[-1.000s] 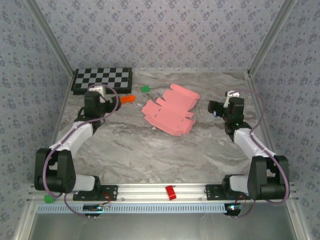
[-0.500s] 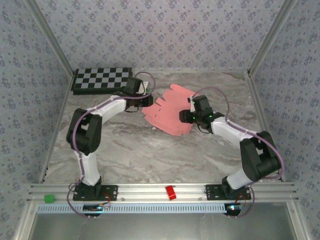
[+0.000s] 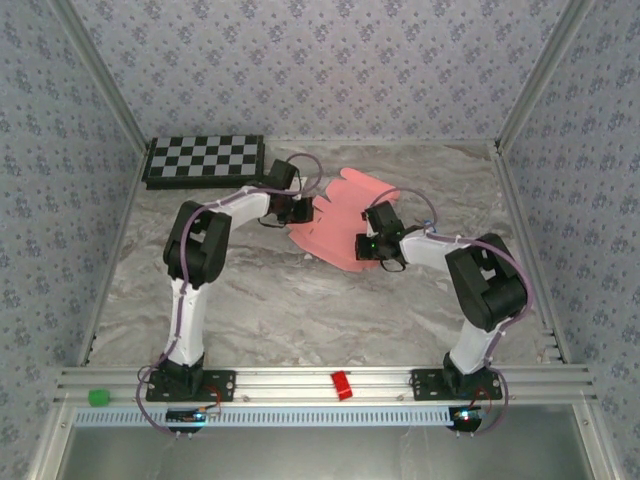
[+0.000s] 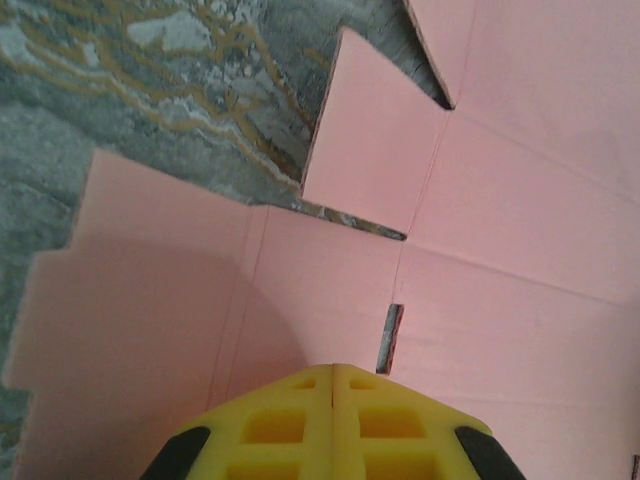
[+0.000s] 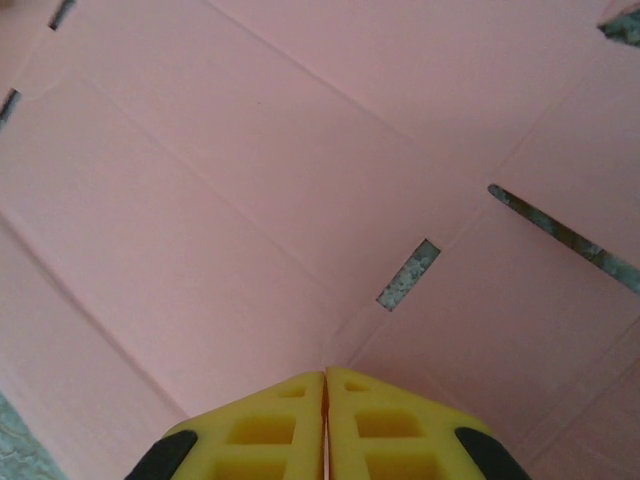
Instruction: Fold the paper box
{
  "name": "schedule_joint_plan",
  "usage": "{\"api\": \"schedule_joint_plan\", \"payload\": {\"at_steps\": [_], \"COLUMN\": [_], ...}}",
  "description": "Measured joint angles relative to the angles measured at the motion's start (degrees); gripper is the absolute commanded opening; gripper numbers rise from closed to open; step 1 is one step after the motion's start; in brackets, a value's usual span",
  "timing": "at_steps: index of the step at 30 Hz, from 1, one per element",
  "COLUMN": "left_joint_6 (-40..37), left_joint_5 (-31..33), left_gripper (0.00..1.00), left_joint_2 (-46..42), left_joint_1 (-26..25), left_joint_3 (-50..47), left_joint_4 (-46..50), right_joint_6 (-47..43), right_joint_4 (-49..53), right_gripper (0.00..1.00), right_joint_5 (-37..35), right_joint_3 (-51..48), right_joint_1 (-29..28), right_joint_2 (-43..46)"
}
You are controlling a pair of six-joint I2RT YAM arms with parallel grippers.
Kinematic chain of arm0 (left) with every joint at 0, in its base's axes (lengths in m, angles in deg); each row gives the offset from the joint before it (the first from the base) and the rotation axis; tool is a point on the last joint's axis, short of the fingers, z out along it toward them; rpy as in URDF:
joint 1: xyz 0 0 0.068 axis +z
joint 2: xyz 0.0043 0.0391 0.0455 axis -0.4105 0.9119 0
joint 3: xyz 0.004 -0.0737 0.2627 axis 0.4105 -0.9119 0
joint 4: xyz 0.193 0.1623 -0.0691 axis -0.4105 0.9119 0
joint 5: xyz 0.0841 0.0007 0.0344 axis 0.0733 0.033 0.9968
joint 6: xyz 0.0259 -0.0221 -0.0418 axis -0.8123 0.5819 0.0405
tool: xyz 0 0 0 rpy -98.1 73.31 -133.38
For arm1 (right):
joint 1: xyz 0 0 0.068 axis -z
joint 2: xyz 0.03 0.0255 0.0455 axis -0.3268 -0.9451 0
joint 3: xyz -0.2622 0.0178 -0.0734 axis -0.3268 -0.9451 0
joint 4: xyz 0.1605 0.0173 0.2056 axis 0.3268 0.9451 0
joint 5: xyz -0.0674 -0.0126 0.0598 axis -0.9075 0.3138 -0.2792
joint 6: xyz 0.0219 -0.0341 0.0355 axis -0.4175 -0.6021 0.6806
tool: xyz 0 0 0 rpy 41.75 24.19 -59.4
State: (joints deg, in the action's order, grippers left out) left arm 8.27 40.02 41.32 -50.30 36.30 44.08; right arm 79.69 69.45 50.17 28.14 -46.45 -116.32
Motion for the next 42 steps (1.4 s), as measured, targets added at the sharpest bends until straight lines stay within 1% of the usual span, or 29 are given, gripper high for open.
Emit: {"api": "schedule_joint_plan", "payload": {"at_steps": [7,16,24,28,31,33,35,37,38,40,42], "left_joint_6": [-0.4,-0.2,4.1,6.6,7.8,8.3,8.4,8.3,8.3,7.9,7.2], "left_joint_5": [0.0,1.8,5.0,6.0,6.1,6.1,6.6,7.4,7.6,7.8,7.8], "left_gripper": [0.00,0.00,0.00,0.00,0.00,0.03,0.09,0.10,0.08,0.00,0.00], "left_joint_2": [-1.7,-9.2,-16.9,-19.3,-19.9,-20.2,-20.4,-20.5,-20.6,-20.5,-20.5], "left_joint_1": [-1.3,-3.9,-9.7,-12.6,-14.1,-14.6,-14.8,-14.8,-14.8,-14.2,-13.4], "left_joint_3": [-4.4,-15.2,-25.7,-28.7,-29.2,-29.0,-28.4,-26.7,-25.6,-22.3,-19.0], "left_joint_4": [-1.4,-2.4,-3.9,-4.5,-4.0,-3.1,-1.5,0.6,1.2,2.2,2.6], "right_joint_6": [1.1,1.3,1.1,0.5,-0.1,-0.4,-0.7,-0.9,-0.9,-1.1,-1.1], "right_joint_4": [0.0,0.2,1.5,3.2,5.2,6.3,7.4,8.3,8.6,9.1,9.4], "right_gripper": [0.09,0.09,0.09,0.09,0.09,0.09,0.10,0.10,0.10,0.09,0.08], "right_joint_5": [-1.4,-4.4,-8.0,-9.7,-10.4,-10.5,-10.6,-10.7,-10.7,-10.7,-10.3], "right_joint_3": [-0.2,-3.7,-4.4,-3.6,-2.5,-1.7,-1.3,-1.2,-1.2,-1.1,-1.1], "right_joint_1": [-0.1,-1.4,-1.9,-2.2,-2.7,-3.1,-3.4,-3.5,-3.5,-3.5,-3.6], "right_joint_2": [-0.3,2.6,3.6,3.6,3.6,3.7,4.8,6.8,7.8,10.0,11.4]}}
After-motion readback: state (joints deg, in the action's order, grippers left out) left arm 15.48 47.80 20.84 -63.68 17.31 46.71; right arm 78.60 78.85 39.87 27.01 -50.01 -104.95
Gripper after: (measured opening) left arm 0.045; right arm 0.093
